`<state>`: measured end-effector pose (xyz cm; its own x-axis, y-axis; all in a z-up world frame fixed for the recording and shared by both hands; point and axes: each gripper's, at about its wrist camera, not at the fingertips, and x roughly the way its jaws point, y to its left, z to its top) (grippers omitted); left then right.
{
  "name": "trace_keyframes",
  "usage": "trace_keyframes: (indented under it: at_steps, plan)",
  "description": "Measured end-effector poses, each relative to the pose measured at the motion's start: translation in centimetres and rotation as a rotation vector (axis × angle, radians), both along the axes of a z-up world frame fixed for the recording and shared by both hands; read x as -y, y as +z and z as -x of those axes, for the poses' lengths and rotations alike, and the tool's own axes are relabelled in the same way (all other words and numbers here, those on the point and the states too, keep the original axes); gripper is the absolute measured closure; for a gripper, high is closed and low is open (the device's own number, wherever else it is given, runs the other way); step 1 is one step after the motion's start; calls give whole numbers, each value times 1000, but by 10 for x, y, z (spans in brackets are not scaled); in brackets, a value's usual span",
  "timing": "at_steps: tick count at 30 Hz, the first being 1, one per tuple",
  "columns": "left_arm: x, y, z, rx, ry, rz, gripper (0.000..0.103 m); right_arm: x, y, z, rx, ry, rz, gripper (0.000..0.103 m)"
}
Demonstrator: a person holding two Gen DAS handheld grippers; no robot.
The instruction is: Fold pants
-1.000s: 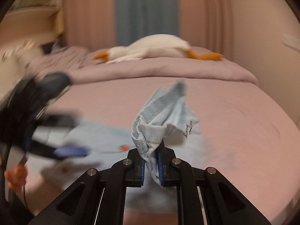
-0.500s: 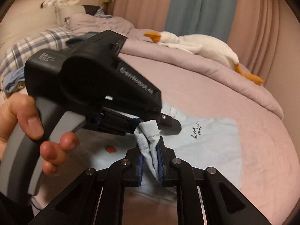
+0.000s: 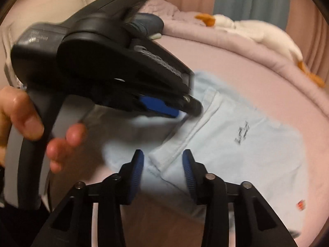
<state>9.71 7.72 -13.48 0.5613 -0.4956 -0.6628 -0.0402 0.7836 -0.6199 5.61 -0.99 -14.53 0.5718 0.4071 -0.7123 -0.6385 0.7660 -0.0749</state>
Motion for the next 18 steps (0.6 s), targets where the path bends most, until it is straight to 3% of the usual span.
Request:
trace_keyframes:
  at_steps: [4,8,12,16,17,18]
  plan:
    - [6,20,2,64,-13,-3,68,35,23,0,-69,0,-131,61]
    - [48,37,-12,115,-127,48,68,93,52,-3,-9,-142,-238,60]
    - [100,33,-26,93,-210,80,69,145,54,-13,41,-396,-186,61]
    - [125,8,-38,47,-199,-37,70,169,42,-17,13,-492,-172,61]
    - [120,2,-39,40,-169,-81,76,172,40,-22,1,-500,-172,61]
    - [110,-2,-36,32,-148,-101,92,172,36,-23,-10,-498,-171,61]
